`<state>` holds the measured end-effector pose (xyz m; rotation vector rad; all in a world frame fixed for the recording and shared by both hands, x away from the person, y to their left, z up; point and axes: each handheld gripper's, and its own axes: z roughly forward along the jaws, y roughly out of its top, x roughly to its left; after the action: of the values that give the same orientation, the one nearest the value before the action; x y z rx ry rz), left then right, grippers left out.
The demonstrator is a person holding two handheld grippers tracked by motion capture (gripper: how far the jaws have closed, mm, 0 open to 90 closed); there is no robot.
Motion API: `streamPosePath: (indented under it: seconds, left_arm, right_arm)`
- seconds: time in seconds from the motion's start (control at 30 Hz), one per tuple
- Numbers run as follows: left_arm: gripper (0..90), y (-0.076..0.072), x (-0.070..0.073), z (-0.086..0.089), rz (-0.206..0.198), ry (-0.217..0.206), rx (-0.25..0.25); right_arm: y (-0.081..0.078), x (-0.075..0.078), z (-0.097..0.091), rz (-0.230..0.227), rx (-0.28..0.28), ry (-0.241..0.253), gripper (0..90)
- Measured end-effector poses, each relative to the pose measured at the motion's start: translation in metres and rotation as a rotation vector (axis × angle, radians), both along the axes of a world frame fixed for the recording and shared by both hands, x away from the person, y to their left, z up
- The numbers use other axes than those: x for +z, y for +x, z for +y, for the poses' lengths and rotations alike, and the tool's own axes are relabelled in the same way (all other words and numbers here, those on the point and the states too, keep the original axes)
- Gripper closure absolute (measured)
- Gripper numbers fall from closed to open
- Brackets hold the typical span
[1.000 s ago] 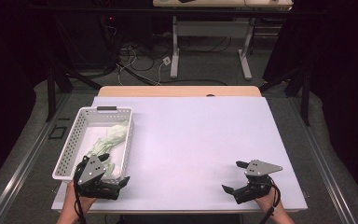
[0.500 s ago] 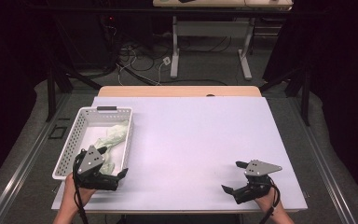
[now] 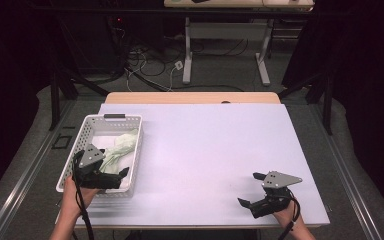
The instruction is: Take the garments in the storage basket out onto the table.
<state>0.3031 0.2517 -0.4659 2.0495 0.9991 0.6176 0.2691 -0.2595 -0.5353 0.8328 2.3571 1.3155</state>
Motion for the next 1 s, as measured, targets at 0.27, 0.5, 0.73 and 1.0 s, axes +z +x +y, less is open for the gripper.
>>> streamPosePath:
  seconds: [0.27, 0.5, 0.73, 1.0]
  left_arm:
    - [0.3, 0.016, -0.002, 0.006, 0.028, 0.019, 0.023]
    - [0.3, 0.030, -0.007, 0.007, 0.057, 0.049, 0.050]
    - [0.3, 0.044, -0.009, 0.015, 0.093, 0.063, 0.083]
    - [0.1, 0.058, -0.015, 0.020, 0.124, 0.081, 0.120]
  right_arm:
    - [0.001, -0.001, 0.000, -0.005, 0.000, 0.000, 0.0]
    - [0.001, -0.001, 0.000, -0.010, 0.001, -0.004, 0.0]
    - [0.001, -0.001, 0.000, -0.005, 0.006, -0.016, 0.0]
    - [0.001, -0.001, 0.001, -0.010, 0.002, -0.013, 0.0]
